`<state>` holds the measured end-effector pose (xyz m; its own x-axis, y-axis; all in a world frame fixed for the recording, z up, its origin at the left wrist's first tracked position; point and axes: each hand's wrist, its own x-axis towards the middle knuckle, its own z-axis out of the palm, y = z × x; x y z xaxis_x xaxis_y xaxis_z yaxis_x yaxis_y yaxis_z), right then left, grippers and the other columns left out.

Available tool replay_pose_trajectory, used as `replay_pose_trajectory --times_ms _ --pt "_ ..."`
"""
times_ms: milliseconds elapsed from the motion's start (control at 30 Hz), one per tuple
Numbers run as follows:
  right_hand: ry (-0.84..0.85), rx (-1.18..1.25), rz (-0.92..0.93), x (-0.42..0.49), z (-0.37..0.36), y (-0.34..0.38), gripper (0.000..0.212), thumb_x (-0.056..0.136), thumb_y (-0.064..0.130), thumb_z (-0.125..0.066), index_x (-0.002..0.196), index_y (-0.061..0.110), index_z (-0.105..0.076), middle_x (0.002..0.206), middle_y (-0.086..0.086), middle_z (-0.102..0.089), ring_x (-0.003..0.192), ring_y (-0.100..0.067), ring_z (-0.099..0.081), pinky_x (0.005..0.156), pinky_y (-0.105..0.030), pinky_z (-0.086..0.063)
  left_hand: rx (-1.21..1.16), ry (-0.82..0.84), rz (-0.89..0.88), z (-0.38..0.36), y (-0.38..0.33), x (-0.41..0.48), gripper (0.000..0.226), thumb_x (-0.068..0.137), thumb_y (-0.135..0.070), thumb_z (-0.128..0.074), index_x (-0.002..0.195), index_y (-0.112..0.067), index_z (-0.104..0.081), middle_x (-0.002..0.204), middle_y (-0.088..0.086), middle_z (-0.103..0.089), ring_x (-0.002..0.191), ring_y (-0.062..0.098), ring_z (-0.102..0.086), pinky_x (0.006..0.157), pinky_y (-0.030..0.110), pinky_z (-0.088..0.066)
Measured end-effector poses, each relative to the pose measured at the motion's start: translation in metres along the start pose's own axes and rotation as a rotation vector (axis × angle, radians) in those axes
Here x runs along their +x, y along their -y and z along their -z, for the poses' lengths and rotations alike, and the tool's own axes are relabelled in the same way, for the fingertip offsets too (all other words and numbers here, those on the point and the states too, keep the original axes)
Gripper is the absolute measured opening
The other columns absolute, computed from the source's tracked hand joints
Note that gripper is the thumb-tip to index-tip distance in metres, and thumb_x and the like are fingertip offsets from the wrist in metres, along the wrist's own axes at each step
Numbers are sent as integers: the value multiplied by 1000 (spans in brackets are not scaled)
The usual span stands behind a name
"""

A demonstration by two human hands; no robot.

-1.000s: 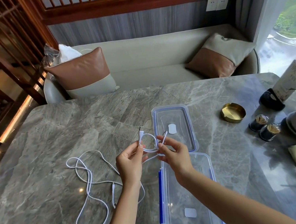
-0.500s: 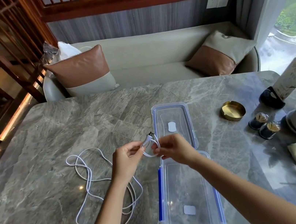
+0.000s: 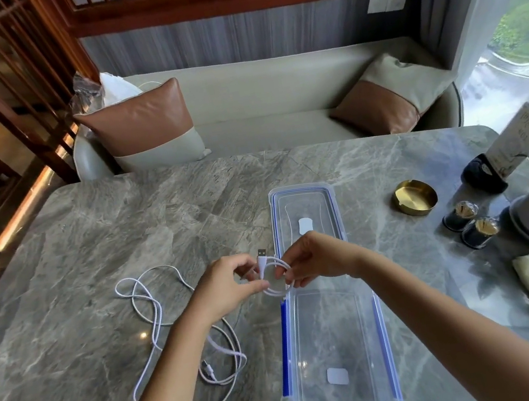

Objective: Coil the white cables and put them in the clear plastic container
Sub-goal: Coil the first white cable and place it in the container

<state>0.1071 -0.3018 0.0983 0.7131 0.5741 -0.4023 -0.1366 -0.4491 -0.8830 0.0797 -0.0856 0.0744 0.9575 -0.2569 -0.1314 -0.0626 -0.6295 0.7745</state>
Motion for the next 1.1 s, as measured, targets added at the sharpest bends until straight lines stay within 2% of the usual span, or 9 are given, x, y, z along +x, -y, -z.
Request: replay_pose_trajectory --times_ms 67,133,367,533,633,700,800,1000,1100 --pt "-10 43 2 0 1 -1 23 86 -1 -62 108 -5 -65 79 -7 -67 64 -3 -65 69 -17 -57 -4 -100 16 -5 1 -2 14 68 -28 -79 71 -23 -67 57 -11 -59 55 3 -50 60 25 -43" --pt "-15 94 7 0 1 -2 24 85 0 -63 108 -6 -65 78 -7 -67 64 -3 -65 70 -18 -57 -49 -166 28 -10 -1 -5 10 70 -24 -78 68 -25 -68 49 -17 -57 48 -4 -45 51 13 -36" --pt "-55 255 29 3 -5 -7 17 83 3 -65 99 -1 -67 81 -11 -67 66 -7 -65 72 -21 -57 -451 -255 189 -25 -5 -15 12 81 -11 -68 83 -22 -73 53 -12 -62 48 0 -52 43 19 -46" --pt "-61 368 47 2 -13 -12 7 85 6 -64 88 11 -68 79 -7 -68 73 -11 -65 79 -24 -57 -830 -205 407 -32 -7 -22 14 80 -18 -68 91 -12 -73 50 -9 -58 47 1 -53 53 20 -49" --pt "-62 447 53 1 -18 -15 7 86 7 -63 87 12 -68 77 -3 -69 74 -10 -65 83 -28 -56 -1049 -210 441 -35 -9 -24 9 74 -16 -69 78 -12 -75 55 -6 -60 47 2 -53 51 18 -51" --pt "-63 497 52 1 -21 -15 7 87 8 -63 87 12 -69 77 -2 -69 73 -9 -66 80 -25 -57 -1175 -232 464 -36 -12 -24 11 76 -13 -66 72 -12 -76 56 -5 -64 46 2 -55 48 16 -51" --pt "-83 537 55 2 -25 -13 6 86 8 -63 87 11 -68 73 0 -70 69 -7 -66 70 -20 -56 -1291 -263 495 -36 -13 -22 12 74 -16 -66 67 -13 -76 62 -4 -69 46 2 -57 47 15 -50" --pt "-101 595 67 5 -25 -8 9 87 7 -62 86 13 -69 72 1 -70 69 -7 -67 69 -19 -57 -1557 -174 463 -31 -15 -21 16 70 -23 -67 75 -11 -77 76 -2 -74 57 3 -64 53 15 -53" --pt "-78 628 66 5 -26 -8 8 86 8 -63 86 12 -70 73 1 -71 70 -8 -67 70 -19 -57 -1527 -219 495 -31 -17 -20 12 67 -21 -68 68 -12 -76 70 -2 -73 54 3 -63 51 16 -53"
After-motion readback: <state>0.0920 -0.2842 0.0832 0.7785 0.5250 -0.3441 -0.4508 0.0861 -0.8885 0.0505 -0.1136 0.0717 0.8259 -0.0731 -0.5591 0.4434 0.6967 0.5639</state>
